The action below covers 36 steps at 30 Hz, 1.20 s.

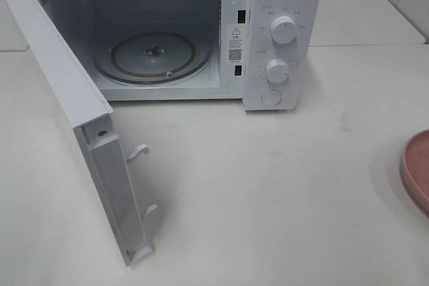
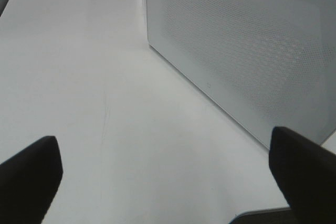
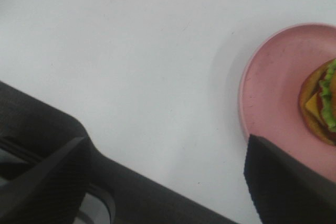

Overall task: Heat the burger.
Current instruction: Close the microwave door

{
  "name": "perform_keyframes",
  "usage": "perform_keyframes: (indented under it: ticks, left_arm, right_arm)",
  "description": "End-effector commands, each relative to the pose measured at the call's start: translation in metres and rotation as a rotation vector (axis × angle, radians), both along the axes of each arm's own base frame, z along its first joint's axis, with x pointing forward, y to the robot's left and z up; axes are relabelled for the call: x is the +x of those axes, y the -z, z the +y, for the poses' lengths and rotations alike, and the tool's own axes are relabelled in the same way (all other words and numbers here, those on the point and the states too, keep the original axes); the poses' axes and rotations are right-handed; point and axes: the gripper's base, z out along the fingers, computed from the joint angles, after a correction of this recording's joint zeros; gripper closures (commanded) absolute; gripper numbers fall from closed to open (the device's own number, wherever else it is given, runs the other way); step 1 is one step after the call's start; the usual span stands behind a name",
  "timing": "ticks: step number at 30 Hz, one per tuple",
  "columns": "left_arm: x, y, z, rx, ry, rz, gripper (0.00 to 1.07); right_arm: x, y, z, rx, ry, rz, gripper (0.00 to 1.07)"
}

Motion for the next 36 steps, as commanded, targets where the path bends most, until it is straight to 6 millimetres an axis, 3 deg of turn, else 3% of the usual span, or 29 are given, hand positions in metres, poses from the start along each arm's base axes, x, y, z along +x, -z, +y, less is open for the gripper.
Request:
perform_keyframes:
  ticks: [1,12,20,36]
  left_arm:
    - [-0.001,-0.001,0.0,-0.01,-0.006,-0.022,0.06]
    - [-0.001,-0.001,0.0,-0.01,-0.006,-0.022,0.06]
    - [-0.001,-0.001,0.0,-0.01,-0.006,-0.022,0.06]
    - [-0.001,-0.001,0.0,-0.009,-0.006,-0.022,0.06]
  right_arm:
    - [-0.007,-0.005,-0.009,-0.016,0.012,-0.066,0.31]
    - [-0.039,0.0,-0.035,0.064,0.199,-0.269,0.31]
    - [-0.051,0.011,-0.039,0.093,0.274,-0.348,0.31]
    - [-0.08,0.011,-0.045,0.132,0.404,-0.529,0.31]
